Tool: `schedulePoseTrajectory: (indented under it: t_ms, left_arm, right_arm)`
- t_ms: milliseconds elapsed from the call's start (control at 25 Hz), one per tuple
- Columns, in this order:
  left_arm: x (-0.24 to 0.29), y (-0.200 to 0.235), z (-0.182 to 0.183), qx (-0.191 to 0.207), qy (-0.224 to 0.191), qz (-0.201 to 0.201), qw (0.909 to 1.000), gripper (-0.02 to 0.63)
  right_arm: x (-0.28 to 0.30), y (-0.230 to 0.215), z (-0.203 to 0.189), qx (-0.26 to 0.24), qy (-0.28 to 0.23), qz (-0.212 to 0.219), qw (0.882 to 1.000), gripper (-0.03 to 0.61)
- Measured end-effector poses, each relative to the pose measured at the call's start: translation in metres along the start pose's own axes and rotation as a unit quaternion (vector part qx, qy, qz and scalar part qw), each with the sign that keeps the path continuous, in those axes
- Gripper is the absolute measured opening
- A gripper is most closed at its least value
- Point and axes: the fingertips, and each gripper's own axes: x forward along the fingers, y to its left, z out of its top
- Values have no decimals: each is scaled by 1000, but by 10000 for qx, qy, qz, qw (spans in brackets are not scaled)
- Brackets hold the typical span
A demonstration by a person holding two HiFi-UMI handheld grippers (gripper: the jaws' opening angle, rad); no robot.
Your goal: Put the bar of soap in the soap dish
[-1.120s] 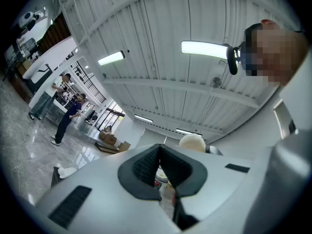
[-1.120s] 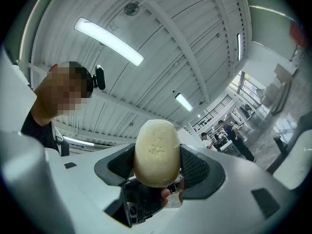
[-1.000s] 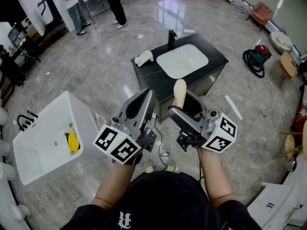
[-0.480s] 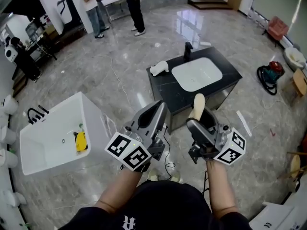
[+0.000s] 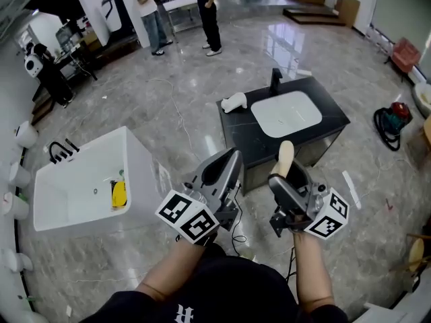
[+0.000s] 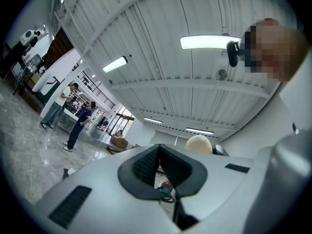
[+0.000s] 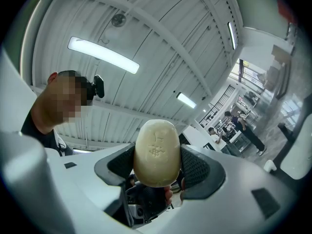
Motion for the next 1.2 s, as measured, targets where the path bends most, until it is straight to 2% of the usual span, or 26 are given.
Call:
schedulePoseTrajectory:
  t_ms: [320,560,840,1200]
  left_arm:
    - [23,0,-13,-11,41,75,10000,8]
    - [50,21,-14,-33,36,7,10000,8]
    - [91,81,-1,-92,19,-103,9999,8]
    - [137,181,18,-237,151,-274,9992,8]
  right_arm:
    - [-7,-19,5,128,52,55,9999,278]
    - [4,-48,11,55,85,-22,9999,278]
    - [46,-103,10,-38,141,-165,9998,278]
    - [118,-182,-5,-65,134,-439,9989,278]
